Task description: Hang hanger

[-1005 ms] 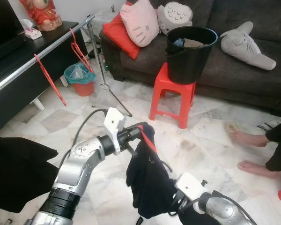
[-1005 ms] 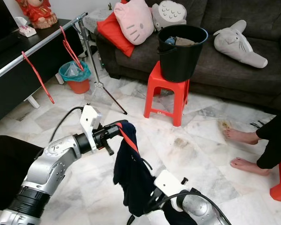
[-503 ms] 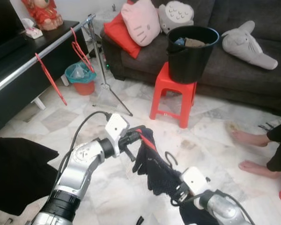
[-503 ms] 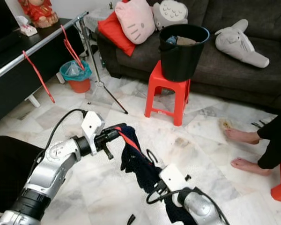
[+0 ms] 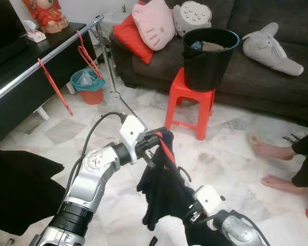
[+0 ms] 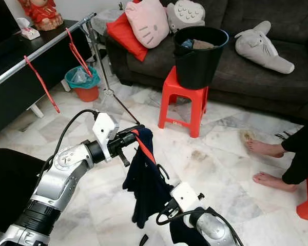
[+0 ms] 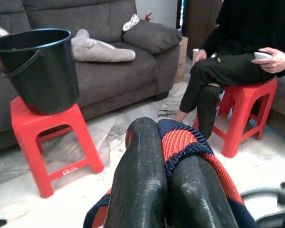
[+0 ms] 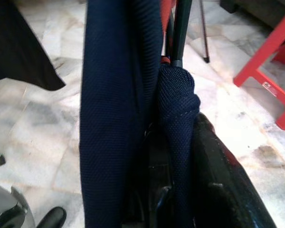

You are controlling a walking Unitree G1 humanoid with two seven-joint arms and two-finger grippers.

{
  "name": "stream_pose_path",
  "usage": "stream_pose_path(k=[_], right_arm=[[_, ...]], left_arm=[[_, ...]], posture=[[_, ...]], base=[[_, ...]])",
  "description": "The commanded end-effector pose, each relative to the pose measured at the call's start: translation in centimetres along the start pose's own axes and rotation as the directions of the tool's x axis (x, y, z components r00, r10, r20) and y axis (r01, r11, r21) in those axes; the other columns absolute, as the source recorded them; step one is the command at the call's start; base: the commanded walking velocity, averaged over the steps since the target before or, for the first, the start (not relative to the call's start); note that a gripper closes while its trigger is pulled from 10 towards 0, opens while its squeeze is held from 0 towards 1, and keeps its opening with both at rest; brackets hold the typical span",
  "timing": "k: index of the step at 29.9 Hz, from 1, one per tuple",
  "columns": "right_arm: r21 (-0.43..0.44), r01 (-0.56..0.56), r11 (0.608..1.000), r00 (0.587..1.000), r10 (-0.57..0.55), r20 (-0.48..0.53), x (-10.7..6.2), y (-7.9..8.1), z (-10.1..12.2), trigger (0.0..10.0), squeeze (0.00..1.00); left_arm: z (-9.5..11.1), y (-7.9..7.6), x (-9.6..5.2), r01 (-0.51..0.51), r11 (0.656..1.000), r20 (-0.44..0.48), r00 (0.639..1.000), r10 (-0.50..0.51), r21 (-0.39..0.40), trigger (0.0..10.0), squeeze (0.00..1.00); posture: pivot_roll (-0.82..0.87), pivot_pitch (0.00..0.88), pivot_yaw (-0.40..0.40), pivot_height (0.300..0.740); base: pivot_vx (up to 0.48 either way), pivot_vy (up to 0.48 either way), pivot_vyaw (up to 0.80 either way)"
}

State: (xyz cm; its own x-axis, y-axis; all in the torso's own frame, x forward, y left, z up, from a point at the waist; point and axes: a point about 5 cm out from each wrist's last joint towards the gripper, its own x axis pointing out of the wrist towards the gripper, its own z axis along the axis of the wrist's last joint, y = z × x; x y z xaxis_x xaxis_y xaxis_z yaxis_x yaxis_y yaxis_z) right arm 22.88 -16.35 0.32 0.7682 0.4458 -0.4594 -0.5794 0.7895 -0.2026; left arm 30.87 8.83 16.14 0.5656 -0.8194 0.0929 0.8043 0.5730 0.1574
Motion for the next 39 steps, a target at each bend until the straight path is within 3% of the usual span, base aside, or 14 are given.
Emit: stream_pose_path(k=[1,4,9,10,12,15,19,26,34,39], right_arm=[[0.044,0.014,0.999,1.000,-0.014,-0.007,-0.4,-0.1,-0.4,10.0,0.00],[0.069,0.060,0.996,0.994,-0.066,0.091,-0.2,-1.2,1.5,10.0,0.00],[0.126,0.112,0.986,0.941,-0.146,0.306,-0.4,-3.1,6.4,10.0,0.00],[0.126,0.112,0.986,0.941,-0.146,0.306,-0.4,-3.1,6.4,10.0,0.00],[0.114,0.106,0.988,0.899,-0.144,0.415,-0.7,-3.8,9.6,10.0,0.00],[0.066,0.093,0.993,0.884,-0.113,0.455,-0.9,-3.8,11.3,10.0,0.00],[0.059,0.093,0.994,0.888,-0.110,0.447,-0.9,-3.8,11.3,10.0,0.00],[0.071,0.103,0.992,0.907,-0.123,0.402,-1.3,-4.0,10.5,10.0,0.00],[0.076,0.108,0.991,0.919,-0.129,0.372,-1.9,-4.7,9.8,10.0,0.00],[0.058,0.032,0.998,0.924,-0.052,0.378,-2.1,-3.9,9.9,10.0,0.00]], left_arm=[[0.1,0.8,-0.7,-0.040,0.998,0.017,0.999,0.039,0.045,10.0,0.00],[-1.7,0.9,-1.4,-0.075,0.997,-0.033,0.997,0.076,0.020,10.0,0.00],[-4.1,0.6,-2.1,-0.104,0.994,-0.104,0.989,0.101,-0.024,10.0,0.00],[-4.1,0.6,-2.1,-0.104,0.994,-0.104,0.989,0.101,-0.024,10.0,0.00],[-6.0,0.6,-2.9,-0.132,0.991,-0.166,0.978,0.124,-0.036,10.0,0.00],[-7.0,0.4,-3.3,-0.148,0.987,-0.189,0.973,0.135,-0.056,10.0,0.00],[-7.0,0.2,-3.5,-0.136,0.989,-0.190,0.974,0.123,-0.058,10.0,0.00],[-7.6,1.0,-4.9,-0.148,0.989,-0.233,0.962,0.144,0.003,10.0,0.00],[-7.6,3.0,-7.4,-0.300,0.949,-0.242,0.918,0.316,0.100,10.0,0.00],[-7.6,2.8,-7.4,-0.305,0.947,-0.239,0.917,0.319,0.095,10.0,0.00]], posture=[[-0.06,0.065,0.084,0.740],[-0.06,0.066,0.084,0.740],[-0.06,0.063,0.082,0.740],[-0.06,0.063,0.082,0.740],[-0.07,0.062,0.082,0.740],[-0.07,0.063,0.079,0.740],[-0.06,0.063,0.077,0.740],[-0.06,0.065,0.080,0.740],[-0.05,0.065,0.085,0.740],[-0.05,0.065,0.085,0.740]], base=[[0.000,0.000,0.00],[0.000,0.000,0.00],[0.000,0.000,0.00],[0.000,0.000,0.00],[0.000,0.000,0.00],[0.000,0.000,0.00],[0.000,0.000,0.00],[0.000,0.000,0.00],[0.000,0.000,0.00],[0.000,0.000,0.00]])
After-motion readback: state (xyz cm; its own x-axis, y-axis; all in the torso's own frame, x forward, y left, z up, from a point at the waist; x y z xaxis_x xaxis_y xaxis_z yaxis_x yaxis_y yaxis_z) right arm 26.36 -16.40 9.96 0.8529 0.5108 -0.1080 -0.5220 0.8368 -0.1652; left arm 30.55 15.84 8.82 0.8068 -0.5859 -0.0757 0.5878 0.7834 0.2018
